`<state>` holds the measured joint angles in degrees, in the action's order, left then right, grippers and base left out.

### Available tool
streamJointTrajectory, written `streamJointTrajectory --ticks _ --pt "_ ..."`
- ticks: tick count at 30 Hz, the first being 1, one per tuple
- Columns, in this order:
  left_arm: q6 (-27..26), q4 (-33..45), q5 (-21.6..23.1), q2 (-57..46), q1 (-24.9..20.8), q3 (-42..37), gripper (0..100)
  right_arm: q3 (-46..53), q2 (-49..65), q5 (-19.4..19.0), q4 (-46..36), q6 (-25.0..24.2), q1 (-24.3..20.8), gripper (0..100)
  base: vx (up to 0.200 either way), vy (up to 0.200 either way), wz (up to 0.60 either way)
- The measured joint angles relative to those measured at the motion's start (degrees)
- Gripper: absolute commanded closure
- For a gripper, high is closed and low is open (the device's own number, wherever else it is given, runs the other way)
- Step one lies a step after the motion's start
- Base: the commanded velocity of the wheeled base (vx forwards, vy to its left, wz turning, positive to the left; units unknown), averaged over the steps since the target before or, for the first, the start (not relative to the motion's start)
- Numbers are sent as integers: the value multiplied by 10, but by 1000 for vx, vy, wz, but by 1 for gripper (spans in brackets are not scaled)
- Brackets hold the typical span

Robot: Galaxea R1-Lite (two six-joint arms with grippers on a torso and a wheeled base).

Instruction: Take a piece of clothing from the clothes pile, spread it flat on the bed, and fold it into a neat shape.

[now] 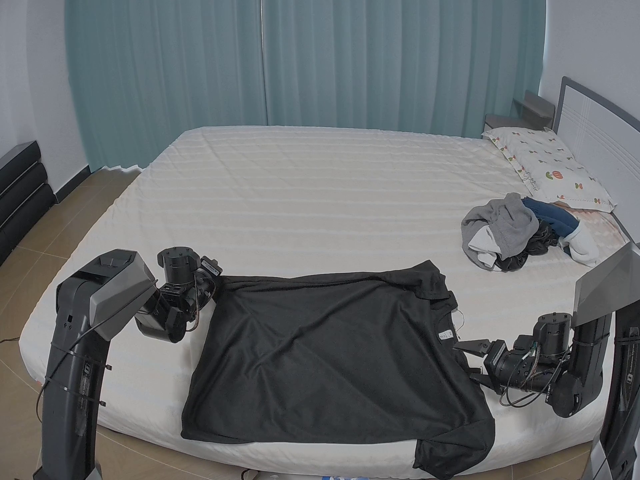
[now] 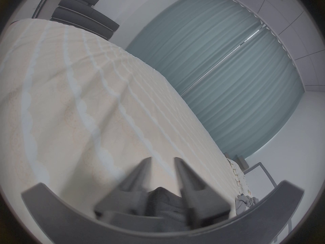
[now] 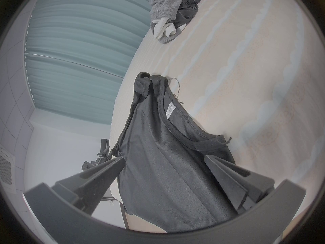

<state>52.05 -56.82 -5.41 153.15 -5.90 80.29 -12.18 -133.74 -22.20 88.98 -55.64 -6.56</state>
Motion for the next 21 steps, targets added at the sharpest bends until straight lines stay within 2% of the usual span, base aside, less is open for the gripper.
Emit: streamJointTrajectory --ticks 7,14,21 --pt "-1 -3 27 -18 0 -36 0 0 0 0 0 0 0 0 0 0 0" --pt "-2 -3 119 -47 1 -94 0 1 0 0 0 0 0 0 0 0 0" --pt "-10 0 124 -49 1 -87 0 1 0 0 0 0 0 0 0 0 0"
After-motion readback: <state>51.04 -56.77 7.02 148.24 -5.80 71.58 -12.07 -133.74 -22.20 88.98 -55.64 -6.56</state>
